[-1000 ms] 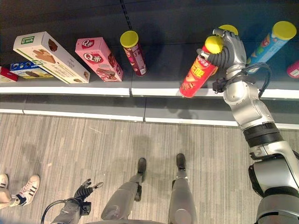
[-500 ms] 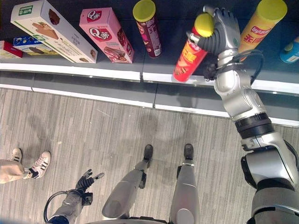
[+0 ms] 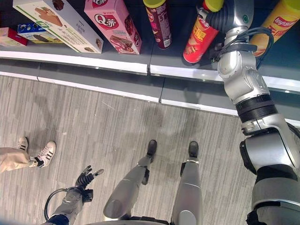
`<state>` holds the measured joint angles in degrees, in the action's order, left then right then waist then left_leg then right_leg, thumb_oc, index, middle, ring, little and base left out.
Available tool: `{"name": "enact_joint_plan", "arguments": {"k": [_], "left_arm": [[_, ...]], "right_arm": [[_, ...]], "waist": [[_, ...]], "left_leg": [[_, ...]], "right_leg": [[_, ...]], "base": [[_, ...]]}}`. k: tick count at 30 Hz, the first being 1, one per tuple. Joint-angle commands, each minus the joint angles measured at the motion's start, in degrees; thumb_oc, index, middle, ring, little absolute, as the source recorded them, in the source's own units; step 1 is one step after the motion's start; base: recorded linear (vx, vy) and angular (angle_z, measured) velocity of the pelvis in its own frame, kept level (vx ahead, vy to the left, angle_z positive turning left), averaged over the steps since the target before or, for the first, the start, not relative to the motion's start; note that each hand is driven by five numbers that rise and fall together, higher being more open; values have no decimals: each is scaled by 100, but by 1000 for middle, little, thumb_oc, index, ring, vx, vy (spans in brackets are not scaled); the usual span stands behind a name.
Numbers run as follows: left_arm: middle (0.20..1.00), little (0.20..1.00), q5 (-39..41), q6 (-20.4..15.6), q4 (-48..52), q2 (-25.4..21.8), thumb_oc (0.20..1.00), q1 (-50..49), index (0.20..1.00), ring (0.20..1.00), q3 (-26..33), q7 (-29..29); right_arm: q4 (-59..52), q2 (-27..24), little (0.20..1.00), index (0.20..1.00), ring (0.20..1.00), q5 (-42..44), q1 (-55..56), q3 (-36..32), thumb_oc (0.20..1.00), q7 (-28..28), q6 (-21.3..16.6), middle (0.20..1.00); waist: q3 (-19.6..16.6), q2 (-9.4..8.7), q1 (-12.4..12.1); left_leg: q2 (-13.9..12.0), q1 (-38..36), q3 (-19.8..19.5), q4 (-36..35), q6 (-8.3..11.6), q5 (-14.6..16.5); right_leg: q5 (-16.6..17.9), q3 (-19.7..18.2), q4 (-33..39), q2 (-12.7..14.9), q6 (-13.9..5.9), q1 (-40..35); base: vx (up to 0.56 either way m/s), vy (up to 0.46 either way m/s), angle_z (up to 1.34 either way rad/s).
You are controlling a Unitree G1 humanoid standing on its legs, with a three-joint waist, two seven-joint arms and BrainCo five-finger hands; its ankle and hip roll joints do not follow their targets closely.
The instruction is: Put the goods on the table back onto the shelves and tidy them up.
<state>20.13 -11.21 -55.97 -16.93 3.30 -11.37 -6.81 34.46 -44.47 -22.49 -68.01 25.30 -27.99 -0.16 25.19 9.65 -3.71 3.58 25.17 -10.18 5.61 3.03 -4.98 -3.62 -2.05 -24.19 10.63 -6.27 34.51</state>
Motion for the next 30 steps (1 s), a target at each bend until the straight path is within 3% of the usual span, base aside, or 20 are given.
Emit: {"name": "enact_joint_plan", "arguments": {"k": [1, 11, 30], "left_arm": [[1000, 1000, 221, -110, -47, -400, 1000, -2, 1000, 1000, -188, -165], [1000, 1000, 255, -146, -29, -380, 1000, 98, 1000, 1000, -352, -229], [1000, 1000, 263, -151, 48, -344, 1000, 196, 1000, 1000, -430, -333]], "right_arm": [[176, -209, 200, 200, 200, -34, -942, 395, 200, -331, -90, 200], [1085, -298, 200, 200, 200, -124, -1418, 811, 200, -533, 67, 200], [1334, -440, 200, 200, 200, -678, -1724, 1169, 200, -768, 388, 200]], "waist": [[-218, -22, -94], [-208, 89, -193], [-218, 225, -377]], "left_leg": [[-252, 187, 266, 416, 256, 459], [-247, 298, 236, 350, 274, 388], [-220, 530, 173, 383, 269, 361]], "right_leg": [[694, -310, 518, 265, -98, -274], [674, -267, 465, 295, -115, -136], [657, -171, 348, 368, -154, 57]], "base": [[0, 0, 0], [1, 0, 1], [3, 0, 4]]}}
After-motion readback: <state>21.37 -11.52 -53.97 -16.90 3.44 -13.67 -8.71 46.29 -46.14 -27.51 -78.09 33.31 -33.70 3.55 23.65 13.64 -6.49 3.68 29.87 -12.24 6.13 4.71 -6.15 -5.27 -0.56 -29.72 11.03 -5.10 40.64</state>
